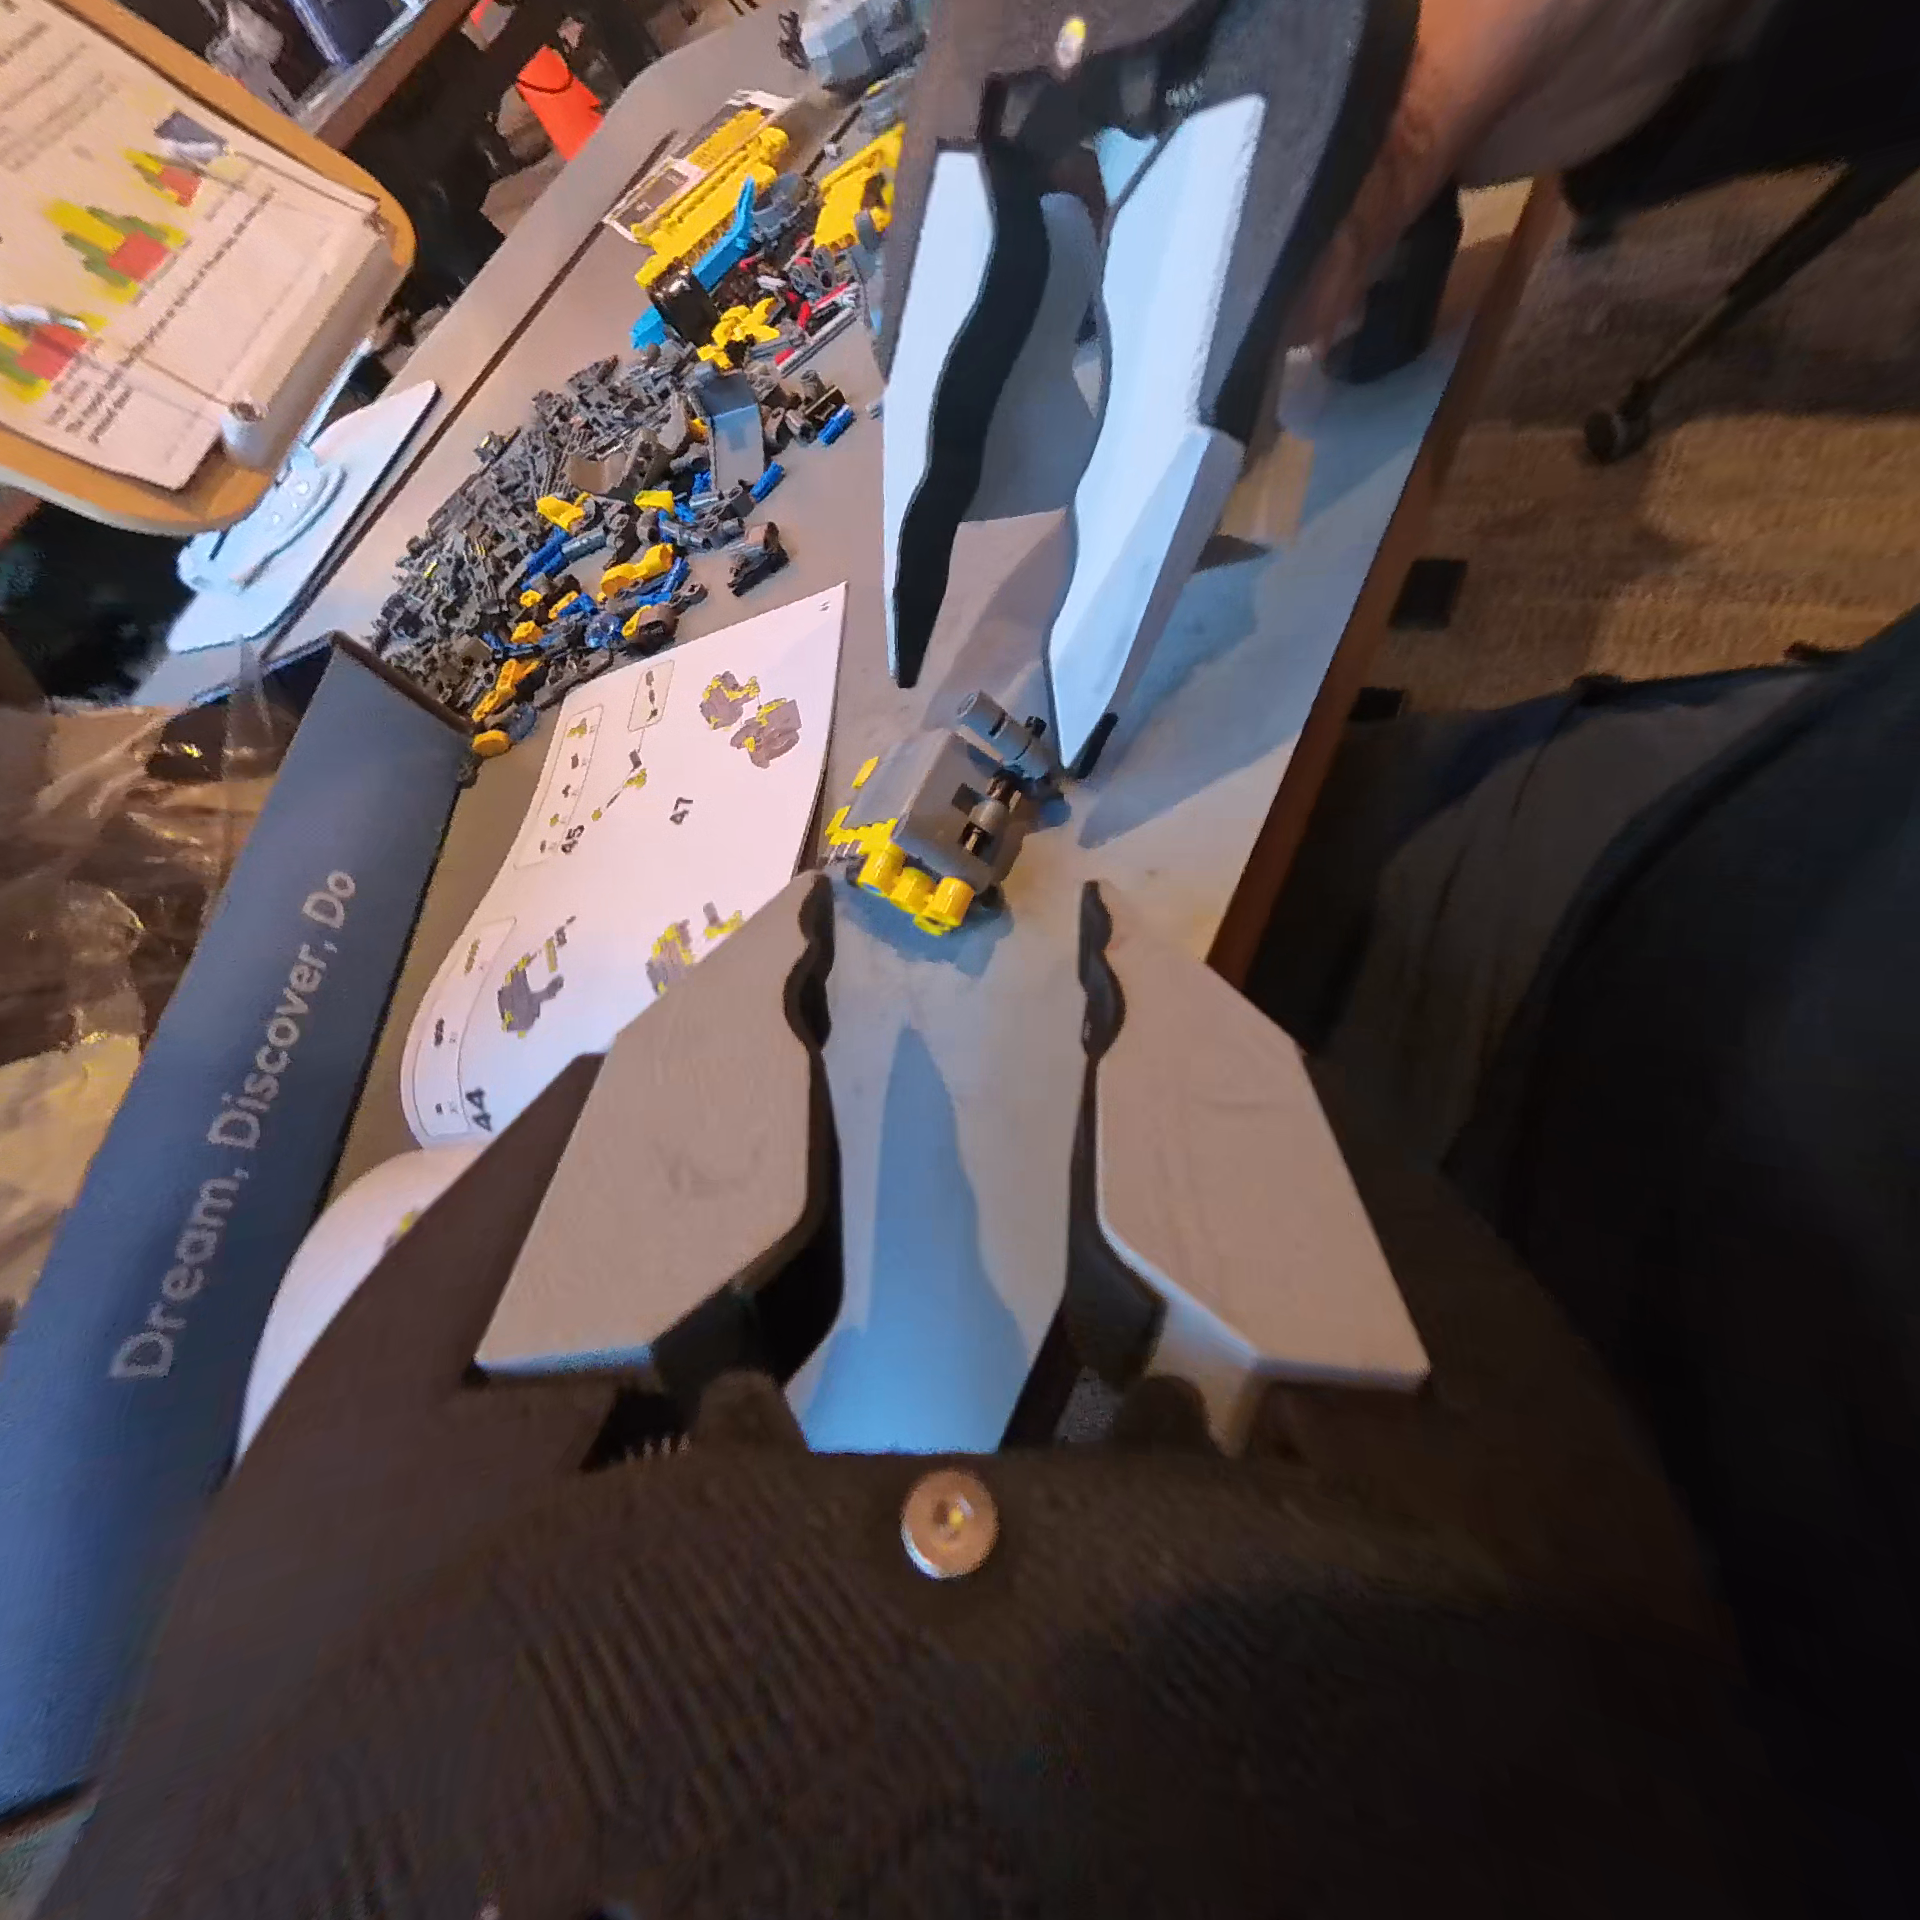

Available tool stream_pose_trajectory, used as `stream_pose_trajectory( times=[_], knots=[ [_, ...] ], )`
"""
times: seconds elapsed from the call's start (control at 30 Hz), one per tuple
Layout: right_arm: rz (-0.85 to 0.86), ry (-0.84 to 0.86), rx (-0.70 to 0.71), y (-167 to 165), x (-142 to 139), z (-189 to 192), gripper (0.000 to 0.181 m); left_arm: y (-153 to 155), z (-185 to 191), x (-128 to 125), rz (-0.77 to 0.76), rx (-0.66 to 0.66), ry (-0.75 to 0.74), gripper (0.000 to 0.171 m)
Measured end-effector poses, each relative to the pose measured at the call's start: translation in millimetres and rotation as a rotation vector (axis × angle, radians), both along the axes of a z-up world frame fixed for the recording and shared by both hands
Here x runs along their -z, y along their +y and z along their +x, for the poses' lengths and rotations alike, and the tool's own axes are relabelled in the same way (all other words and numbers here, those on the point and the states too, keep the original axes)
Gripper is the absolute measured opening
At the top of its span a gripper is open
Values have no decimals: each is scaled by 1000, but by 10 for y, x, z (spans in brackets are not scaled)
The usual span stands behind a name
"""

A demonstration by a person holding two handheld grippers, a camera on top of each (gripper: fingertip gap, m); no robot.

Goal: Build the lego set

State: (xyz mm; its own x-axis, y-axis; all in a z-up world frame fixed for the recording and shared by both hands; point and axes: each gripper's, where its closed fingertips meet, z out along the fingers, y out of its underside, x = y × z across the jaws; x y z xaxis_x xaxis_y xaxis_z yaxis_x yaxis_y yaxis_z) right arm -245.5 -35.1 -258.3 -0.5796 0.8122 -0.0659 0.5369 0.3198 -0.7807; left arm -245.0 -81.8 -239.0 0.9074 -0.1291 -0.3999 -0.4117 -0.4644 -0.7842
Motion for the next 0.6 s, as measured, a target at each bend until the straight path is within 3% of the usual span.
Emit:
stream_pose_trajectory(
  times=[0.3, 0.6],
  knots=[
    [-10, 66, 25, -13, -65, -42, 58, -138, -75, -113, 142, -108, -188, 50],
    [-39, 77, 6, -33, -95, -36, 54, -143, -36, -140, 215, -97, -274, 50]
  ],
)
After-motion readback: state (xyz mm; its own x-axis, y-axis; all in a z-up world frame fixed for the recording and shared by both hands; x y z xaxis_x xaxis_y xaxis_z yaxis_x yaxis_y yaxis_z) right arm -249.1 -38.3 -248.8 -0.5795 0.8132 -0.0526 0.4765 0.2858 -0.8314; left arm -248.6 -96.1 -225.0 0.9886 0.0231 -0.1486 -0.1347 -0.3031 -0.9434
